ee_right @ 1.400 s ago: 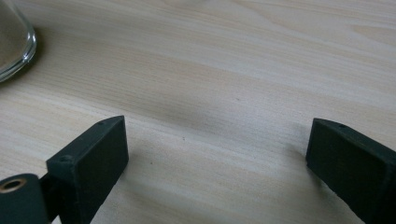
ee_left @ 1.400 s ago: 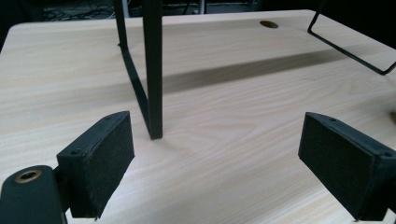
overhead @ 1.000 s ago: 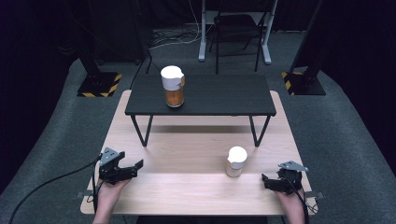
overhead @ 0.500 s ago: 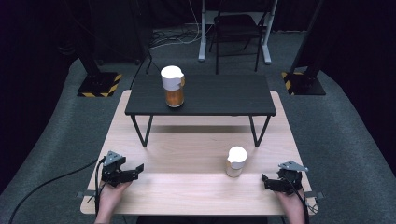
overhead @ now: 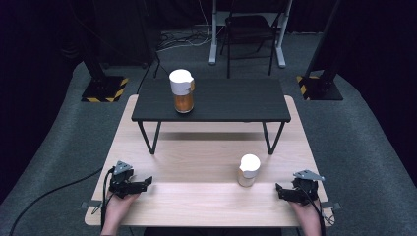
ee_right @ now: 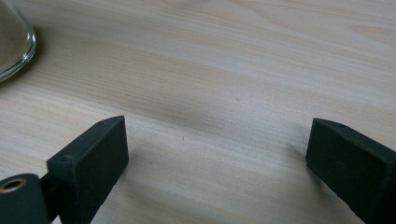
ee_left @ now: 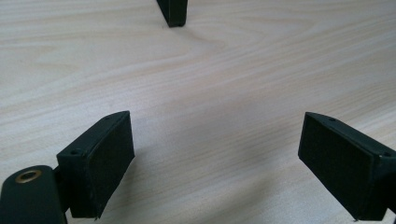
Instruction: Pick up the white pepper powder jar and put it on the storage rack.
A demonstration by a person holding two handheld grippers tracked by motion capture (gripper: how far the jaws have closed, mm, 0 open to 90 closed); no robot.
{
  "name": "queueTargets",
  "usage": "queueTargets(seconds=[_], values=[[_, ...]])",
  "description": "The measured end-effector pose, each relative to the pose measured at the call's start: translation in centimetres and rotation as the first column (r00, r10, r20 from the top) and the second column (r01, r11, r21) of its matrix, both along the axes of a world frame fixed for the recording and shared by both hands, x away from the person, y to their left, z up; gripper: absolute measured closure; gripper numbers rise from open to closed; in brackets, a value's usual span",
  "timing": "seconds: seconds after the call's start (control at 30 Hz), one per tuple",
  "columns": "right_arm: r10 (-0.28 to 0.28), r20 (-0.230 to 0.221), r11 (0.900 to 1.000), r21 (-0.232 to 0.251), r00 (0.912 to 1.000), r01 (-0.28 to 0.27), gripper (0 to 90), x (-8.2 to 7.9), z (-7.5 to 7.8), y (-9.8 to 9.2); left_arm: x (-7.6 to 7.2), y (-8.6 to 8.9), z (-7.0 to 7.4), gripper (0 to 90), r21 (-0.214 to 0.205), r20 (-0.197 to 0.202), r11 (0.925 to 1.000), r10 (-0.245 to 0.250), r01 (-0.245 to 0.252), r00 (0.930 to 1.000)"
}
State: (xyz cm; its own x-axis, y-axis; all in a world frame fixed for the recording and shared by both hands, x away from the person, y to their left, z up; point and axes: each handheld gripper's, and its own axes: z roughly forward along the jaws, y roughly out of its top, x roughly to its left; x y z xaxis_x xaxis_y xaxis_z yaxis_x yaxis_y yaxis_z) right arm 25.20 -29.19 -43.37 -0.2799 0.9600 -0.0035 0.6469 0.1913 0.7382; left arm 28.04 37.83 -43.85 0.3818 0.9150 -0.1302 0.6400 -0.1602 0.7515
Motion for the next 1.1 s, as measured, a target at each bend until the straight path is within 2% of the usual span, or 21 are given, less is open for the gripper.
queueTargets(seconds=[0.1,0.27,0.47,0.63,0.93,1.1], values=[[0.000,0.000,1.0000,0.000,1.0000,0.000,5.2,0.0,0.0,0.0,0.2,-0.3,0.0,9.9,0.006,-0.010,1.0000,0.000,0.000,0.9999],[-0.001,0.002,1.0000,0.002,1.0000,0.001,5.9,-0.1,0.0,0.0,0.1,-0.8,-0.1,9.5,0.021,-0.004,0.9998,0.007,-0.007,1.0000],[-0.007,0.004,0.9999,0.009,1.0000,0.007,7.5,-0.2,0.0,-0.1,-0.2,-1.8,-0.1,9.8,0.086,0.016,0.9962,0.012,-0.014,0.9998],[0.006,0.010,0.9998,0.020,0.9999,-0.006,8.0,-0.3,0.1,-0.3,-0.1,-2.2,0.0,8.2,0.124,0.016,0.9922,0.013,-0.015,0.9998],[0.026,0.062,0.9989,0.039,0.9977,-0.028,8.5,-1.4,0.5,-0.3,0.0,-2.1,0.0,6.1,0.125,0.013,0.9922,0.008,-0.009,0.9999],[0.043,0.100,0.9965,0.067,0.9941,-0.050,9.0,-2.0,0.9,-0.4,0.0,-2.1,0.0,6.0,0.125,0.013,0.9921,0.006,-0.008,0.9999]])
